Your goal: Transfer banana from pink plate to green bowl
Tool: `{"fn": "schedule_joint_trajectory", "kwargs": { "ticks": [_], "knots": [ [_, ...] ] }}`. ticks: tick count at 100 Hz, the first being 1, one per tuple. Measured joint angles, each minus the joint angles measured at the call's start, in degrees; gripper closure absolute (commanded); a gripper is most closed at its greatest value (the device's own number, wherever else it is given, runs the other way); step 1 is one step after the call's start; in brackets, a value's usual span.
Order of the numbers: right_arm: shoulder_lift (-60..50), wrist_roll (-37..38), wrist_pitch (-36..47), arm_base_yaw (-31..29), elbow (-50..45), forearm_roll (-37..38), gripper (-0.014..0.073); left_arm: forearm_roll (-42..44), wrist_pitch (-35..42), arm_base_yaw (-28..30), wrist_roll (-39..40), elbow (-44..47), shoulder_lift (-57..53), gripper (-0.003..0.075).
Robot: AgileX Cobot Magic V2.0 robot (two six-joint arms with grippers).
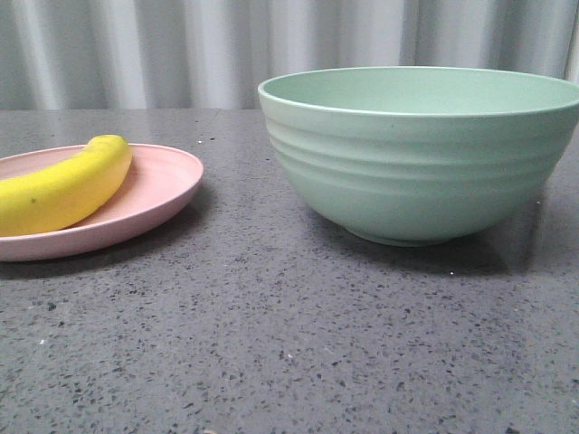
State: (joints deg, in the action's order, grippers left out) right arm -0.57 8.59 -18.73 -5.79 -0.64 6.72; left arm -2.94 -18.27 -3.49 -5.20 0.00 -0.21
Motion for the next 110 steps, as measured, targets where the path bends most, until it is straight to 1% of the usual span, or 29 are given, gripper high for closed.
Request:
{"fn": "schedule_joint_trajectory", "kwargs": {
  "ticks": [21,33,49,78,98,110],
  "knots": [
    [0.0,0.0,0.0,0.0,0.0,0.0,0.0657,0.0,1.5,0.0,0.0,0.0,0.0,0.0741],
    [0.0,0.0,0.1,0.0,0.0,0.0,0.0657,0.0,4.3,0.0,0.0,0.0,0.0,0.0741],
    [0.0,0.0,1.1,0.0,0.0,0.0,0.0657,0.0,6.1,0.0,0.0,0.0,0.0,0.0741],
    [0.0,0.0,3.9,0.0,0.0,0.0,0.0657,0.0,6.9,0.0,0.0,0.0,0.0,0.0741],
    [0.0,0.0,7.6,0.0,0.0,0.0,0.0657,0.0,7.3,0.0,0.0,0.0,0.0,0.0741],
    [0.0,0.0,7.9,0.0,0.0,0.0,0.0657,0.0,7.9,0.0,0.0,0.0,0.0,0.0741]
  ]
}}
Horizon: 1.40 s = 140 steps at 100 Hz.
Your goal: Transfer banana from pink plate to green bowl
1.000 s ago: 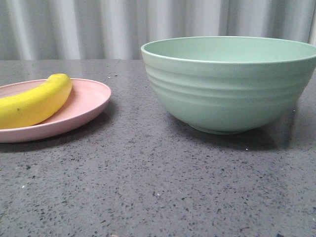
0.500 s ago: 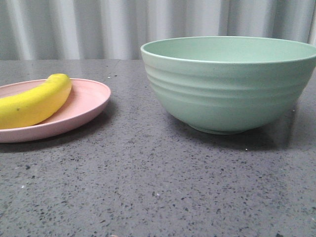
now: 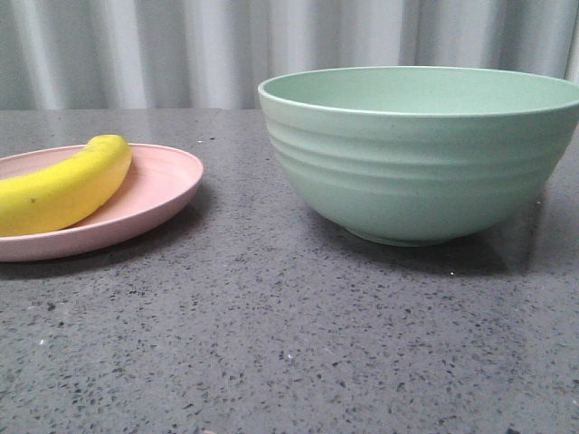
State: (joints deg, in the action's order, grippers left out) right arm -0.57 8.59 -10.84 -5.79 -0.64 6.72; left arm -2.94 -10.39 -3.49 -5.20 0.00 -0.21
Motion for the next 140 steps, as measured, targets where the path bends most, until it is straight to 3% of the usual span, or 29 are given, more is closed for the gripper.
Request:
{"fn": "schedule_joint_trajectory", "kwargs": {
  "ticks": [100,140],
  "knots": [
    [0.0,0.1,-2.5,0.0,0.3,0.0,0.0657,-2.0,2.5,0.0,0.0,-0.8,0.0,0.0741],
    [10.1,0.1,-13.3,0.0,14.8,-2.4,0.0657,-2.9,1.3,0.0,0.0,-14.3,9.6,0.0741]
  ]
}}
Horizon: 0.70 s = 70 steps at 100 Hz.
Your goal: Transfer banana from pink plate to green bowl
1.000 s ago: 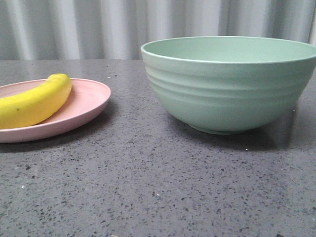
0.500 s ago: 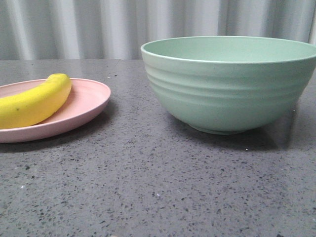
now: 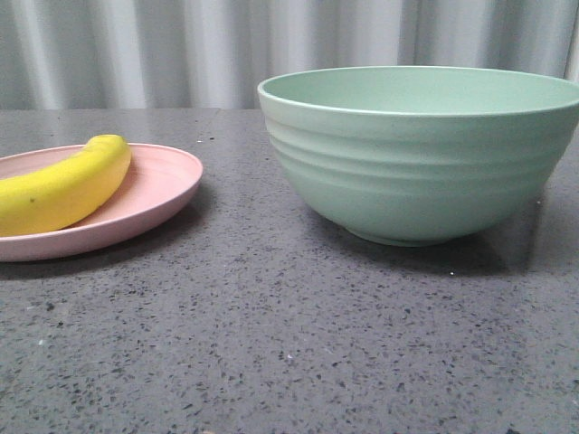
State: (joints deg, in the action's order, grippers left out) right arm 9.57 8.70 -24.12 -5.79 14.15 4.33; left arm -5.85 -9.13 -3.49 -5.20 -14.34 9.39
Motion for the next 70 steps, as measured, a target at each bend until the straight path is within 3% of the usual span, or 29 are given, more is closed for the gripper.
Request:
{"fn": "schedule_joint_trajectory", "kwargs": {
  "ticks": [25,31,44,51,70],
  "knots": [
    [6.9,0.0,-2.3,0.0,5.7,-0.2,0.0657,0.0,9.9,0.0,0.0,-0.4,8.6,0.0720],
    [7.3,0.0,-2.3,0.0,5.6,-0.2,0.0657,0.0,10.5,0.0,0.0,-0.4,10.2,0.0645],
    [7.6,0.0,-2.6,0.0,5.6,-0.3,0.0657,0.0,11.2,0.0,0.0,-0.4,12.2,0.0363],
    [7.7,0.0,-2.6,0.0,5.6,-0.3,0.0657,-0.2,11.8,0.0,0.0,-0.4,12.9,0.0288],
    [7.7,0.0,-2.6,0.0,5.6,-0.3,0.0657,-2.2,13.6,0.0,0.0,-1.2,15.4,0.0321]
  ]
}}
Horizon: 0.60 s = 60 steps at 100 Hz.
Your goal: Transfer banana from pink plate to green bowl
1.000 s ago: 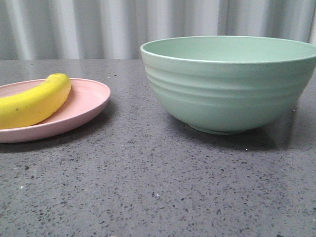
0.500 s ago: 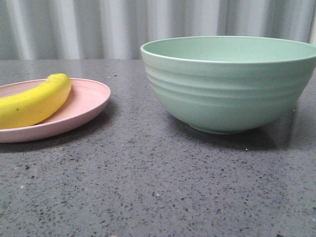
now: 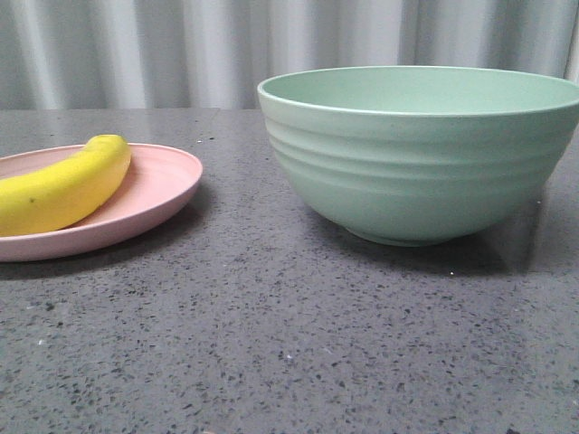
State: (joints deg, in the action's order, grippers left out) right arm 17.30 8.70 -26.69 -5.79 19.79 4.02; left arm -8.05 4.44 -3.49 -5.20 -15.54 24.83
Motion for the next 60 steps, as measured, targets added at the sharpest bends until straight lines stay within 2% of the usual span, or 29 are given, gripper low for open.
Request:
{"fn": "schedule_joint_trajectory", "kwargs": {
  "ticks": [25,60],
  "knots": [
    [0.0,0.0,0.6,0.0,-0.7,0.0,0.0657,-0.2,-8.6,-2.9,0.0,-8.4,8.3,0.0344],
    [0.0,0.0,1.3,0.0,-1.2,0.0,0.0657,-0.2,-19.5,-15.3,0.0,-18.7,23.7,0.0344]
  ]
}}
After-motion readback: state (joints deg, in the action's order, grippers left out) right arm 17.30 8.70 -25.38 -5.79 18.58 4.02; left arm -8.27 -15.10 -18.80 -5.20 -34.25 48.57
